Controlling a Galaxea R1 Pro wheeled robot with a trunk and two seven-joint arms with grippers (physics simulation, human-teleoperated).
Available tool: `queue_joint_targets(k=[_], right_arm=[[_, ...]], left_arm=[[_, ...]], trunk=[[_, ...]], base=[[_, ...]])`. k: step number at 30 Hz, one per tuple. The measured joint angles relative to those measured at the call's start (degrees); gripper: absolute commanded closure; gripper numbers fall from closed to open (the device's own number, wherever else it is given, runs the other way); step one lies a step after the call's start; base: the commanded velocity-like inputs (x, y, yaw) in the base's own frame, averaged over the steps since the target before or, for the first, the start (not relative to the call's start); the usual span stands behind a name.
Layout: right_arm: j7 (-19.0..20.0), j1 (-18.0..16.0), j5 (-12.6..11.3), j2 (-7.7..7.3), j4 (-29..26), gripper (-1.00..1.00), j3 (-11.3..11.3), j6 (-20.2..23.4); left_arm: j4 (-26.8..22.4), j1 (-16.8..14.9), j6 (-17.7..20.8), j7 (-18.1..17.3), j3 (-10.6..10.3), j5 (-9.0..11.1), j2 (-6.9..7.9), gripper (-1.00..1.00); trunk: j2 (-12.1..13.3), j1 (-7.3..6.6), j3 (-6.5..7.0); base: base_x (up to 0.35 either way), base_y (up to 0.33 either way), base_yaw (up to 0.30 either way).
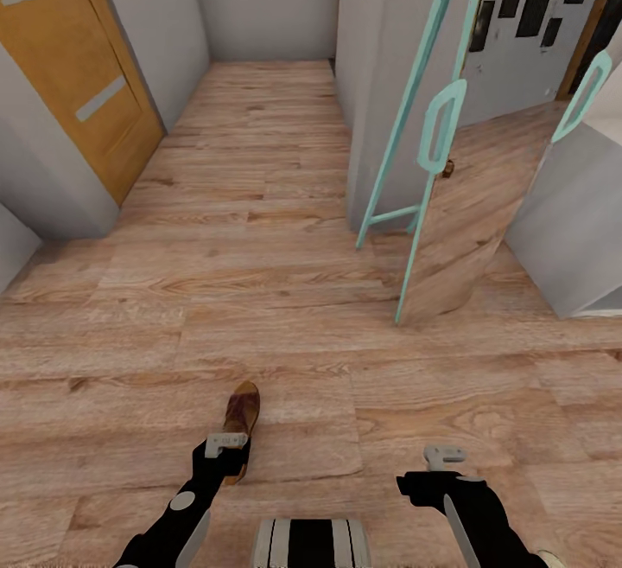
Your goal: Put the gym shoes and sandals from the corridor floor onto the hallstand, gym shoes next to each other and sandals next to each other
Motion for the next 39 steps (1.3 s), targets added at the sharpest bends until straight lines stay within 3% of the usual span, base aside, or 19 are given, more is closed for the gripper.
queue_joint_targets(k=[26,35,39], right_arm=[[0.0,0.0,0.1,0.01,0.0,-1.00,0.0,0.0],[0.0,0.0,0.1,-0.03,0.0,-1.00,0.0,0.0],[0.0,0.0,0.1,-0.02,0.0,-1.00,0.0,0.0]], left_arm=[[0.0,0.0,0.0,0.0,0.1,0.0,0.09,-1.00],[0.0,0.0,0.0,0.0,0.1,0.0,0.09,-1.00],[0.0,0.0,0.0,0.0,0.1,0.0,0.09,-1.00]], trunk=[[-0.4,0.67,-8.16],[-0.4,0.67,-8.57],[-0.4,0.77,-9.70]], base=[[0.000,0.000,0.000],[0.000,0.000,0.000],[0.000,0.000,0.000]])
